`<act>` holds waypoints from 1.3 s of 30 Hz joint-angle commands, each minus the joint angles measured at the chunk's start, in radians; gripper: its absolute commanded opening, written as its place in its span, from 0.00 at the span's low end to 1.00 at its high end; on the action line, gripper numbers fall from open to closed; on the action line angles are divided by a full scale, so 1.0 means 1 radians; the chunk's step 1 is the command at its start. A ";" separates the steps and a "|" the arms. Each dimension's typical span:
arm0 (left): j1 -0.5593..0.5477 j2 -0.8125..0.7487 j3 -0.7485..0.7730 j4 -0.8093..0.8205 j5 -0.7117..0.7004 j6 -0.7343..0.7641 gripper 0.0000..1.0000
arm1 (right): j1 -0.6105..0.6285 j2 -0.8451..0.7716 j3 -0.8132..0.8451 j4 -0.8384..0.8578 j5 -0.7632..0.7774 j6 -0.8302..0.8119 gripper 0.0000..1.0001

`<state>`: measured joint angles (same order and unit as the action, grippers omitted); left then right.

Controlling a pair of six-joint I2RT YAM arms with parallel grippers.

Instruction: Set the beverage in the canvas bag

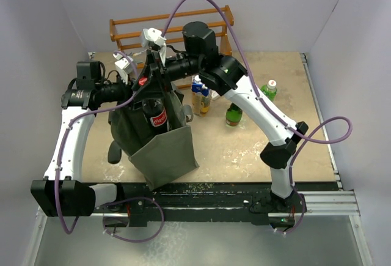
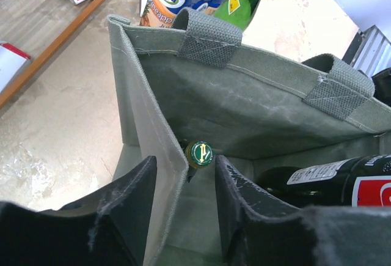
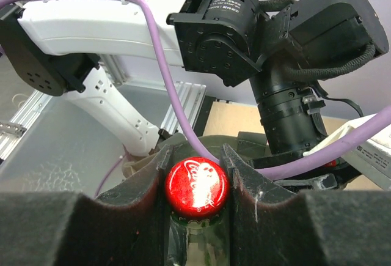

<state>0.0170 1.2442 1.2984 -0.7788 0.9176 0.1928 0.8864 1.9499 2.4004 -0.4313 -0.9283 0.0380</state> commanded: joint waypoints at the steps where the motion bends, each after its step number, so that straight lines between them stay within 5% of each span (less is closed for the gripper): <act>1: -0.006 -0.035 0.038 0.038 0.032 -0.003 0.51 | 0.005 -0.127 0.051 0.161 -0.048 -0.007 0.00; 12: -0.006 -0.045 0.078 0.064 -0.016 0.016 0.79 | 0.002 -0.196 0.110 0.081 -0.043 -0.050 0.00; 28: -0.004 -0.050 0.218 -0.073 -0.200 0.093 0.86 | 0.002 -0.178 0.090 0.076 0.002 -0.076 0.00; 39: 0.138 0.013 0.255 -0.355 -0.156 0.386 0.94 | 0.002 -0.108 0.098 0.107 -0.004 -0.051 0.00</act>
<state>0.1230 1.2358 1.5280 -1.0225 0.7292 0.4278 0.8883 1.8858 2.4218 -0.5179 -0.9249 -0.0288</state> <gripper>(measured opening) 0.939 0.347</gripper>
